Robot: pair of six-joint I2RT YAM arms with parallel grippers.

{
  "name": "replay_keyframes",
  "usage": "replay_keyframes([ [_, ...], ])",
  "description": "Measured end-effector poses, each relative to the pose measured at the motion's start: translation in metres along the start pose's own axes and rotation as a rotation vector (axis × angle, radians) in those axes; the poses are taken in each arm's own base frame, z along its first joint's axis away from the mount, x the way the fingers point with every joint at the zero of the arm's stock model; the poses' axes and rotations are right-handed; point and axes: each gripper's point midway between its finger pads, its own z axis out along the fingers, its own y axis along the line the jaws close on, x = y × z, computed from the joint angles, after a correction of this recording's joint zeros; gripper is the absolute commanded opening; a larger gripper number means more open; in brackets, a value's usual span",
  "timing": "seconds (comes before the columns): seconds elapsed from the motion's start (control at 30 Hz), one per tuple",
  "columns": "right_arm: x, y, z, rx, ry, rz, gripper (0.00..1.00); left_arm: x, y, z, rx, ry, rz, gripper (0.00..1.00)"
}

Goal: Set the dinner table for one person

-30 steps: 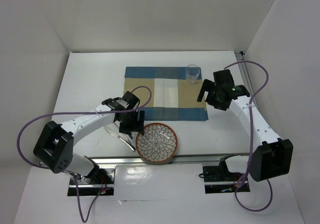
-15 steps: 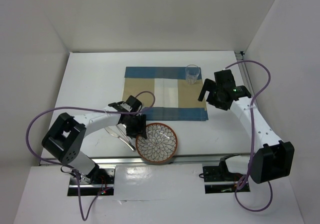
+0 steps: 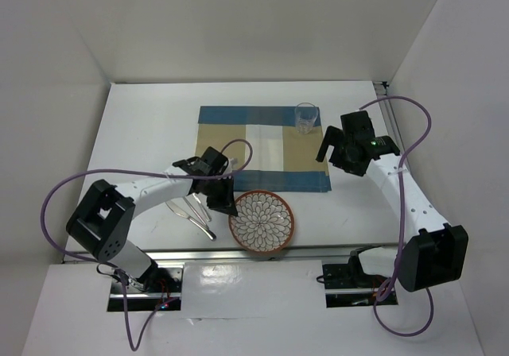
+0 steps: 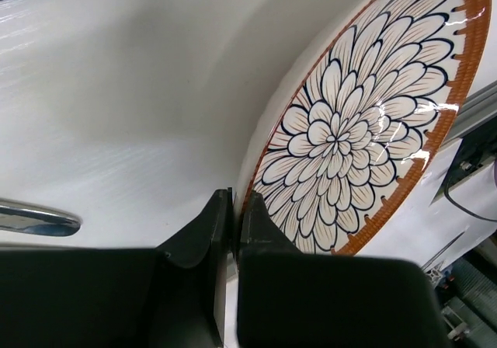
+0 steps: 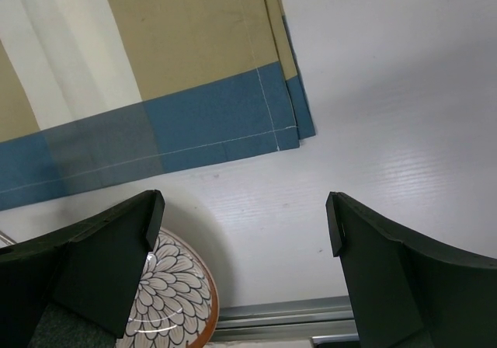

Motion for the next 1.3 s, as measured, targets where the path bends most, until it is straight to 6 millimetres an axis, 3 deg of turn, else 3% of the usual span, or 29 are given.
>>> replay_keyframes([
  [0.2, 0.001, -0.001, -0.001, 0.006, 0.005, -0.001, 0.99, -0.005, -0.002, -0.012, -0.027, 0.004, 0.031, 0.0],
  [0.37, 0.0, -0.003, -0.002, 0.012, 0.004, -0.01, 0.99, -0.025, -0.01, -0.043, -0.064, -0.039, 0.067, 0.0],
  [0.47, 0.0, -0.004, -0.004, 0.02, 0.004, -0.017, 0.99, -0.06, -0.016, -0.073, -0.053, -0.126, 0.036, 0.0],
  [0.57, 0.0, -0.005, -0.004, 0.023, 0.006, -0.021, 0.99, -0.107, -0.014, -0.105, -0.037, -0.251, -0.035, 0.0],
  [0.67, 0.0, -0.005, -0.005, 0.02, 0.007, -0.022, 0.99, -0.157, -0.008, -0.121, -0.03, -0.351, -0.108, 0.0],
  [0.77, 0.0, -0.004, -0.005, 0.016, 0.007, -0.024, 0.99, -0.197, -0.003, -0.11, -0.019, -0.401, -0.157, 0.0],
  [0.87, 0.0, -0.004, -0.007, 0.012, 0.006, -0.024, 0.99, -0.218, 0.004, -0.083, -0.012, -0.381, -0.207, 0.0],
  [1.07, -0.002, -0.004, -0.015, -0.001, -0.014, -0.018, 0.99, -0.242, 0.024, -0.04, -0.009, -0.328, -0.294, 0.0],
  [1.3, -0.002, -0.003, -0.017, -0.014, -0.016, -0.018, 0.99, -0.267, 0.03, -0.015, 0.026, -0.328, -0.321, 0.0],
])
